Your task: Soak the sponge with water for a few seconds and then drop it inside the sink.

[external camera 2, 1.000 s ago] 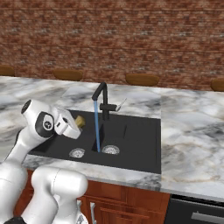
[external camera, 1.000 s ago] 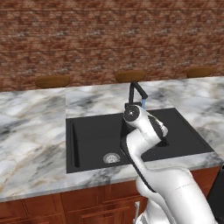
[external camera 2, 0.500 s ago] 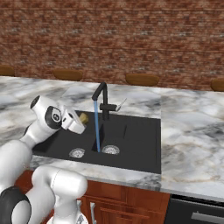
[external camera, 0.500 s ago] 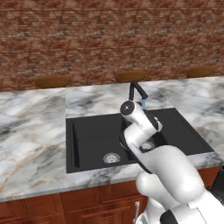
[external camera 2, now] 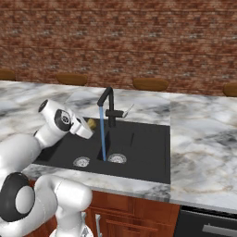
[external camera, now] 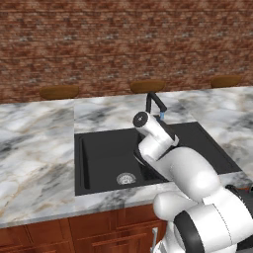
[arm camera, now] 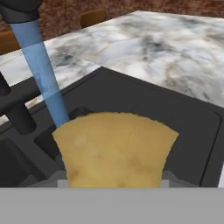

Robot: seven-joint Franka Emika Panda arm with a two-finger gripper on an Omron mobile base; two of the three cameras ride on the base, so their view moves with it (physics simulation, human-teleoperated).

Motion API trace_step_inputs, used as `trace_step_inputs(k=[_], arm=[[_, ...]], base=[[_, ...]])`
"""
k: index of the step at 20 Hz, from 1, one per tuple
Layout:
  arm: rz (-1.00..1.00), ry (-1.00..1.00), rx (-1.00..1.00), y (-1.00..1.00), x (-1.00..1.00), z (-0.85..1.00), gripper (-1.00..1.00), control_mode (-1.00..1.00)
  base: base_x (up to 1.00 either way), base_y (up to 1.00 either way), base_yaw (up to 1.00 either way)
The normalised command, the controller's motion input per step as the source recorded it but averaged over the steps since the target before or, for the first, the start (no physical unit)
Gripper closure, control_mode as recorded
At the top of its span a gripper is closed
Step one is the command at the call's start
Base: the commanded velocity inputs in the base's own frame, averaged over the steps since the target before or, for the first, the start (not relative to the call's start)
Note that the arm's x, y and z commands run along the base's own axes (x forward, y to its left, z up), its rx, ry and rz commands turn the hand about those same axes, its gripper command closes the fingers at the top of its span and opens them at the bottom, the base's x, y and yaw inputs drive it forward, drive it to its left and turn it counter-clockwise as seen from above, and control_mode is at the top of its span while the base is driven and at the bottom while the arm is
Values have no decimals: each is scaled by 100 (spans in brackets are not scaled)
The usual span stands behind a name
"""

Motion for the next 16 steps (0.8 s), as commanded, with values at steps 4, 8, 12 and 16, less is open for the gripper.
trace_step_inputs(k=[4,8,12,16], arm=[[0,0,0,0,23,-9,100,-100],[0,0,0,-1,21,-12,100,-100],[0,0,0,-6,18,-19,100,-100],[0,0,0,-5,10,-21,100,-100]], base=[[0,0,0],[0,0,0],[0,0,0],[0,0,0]])
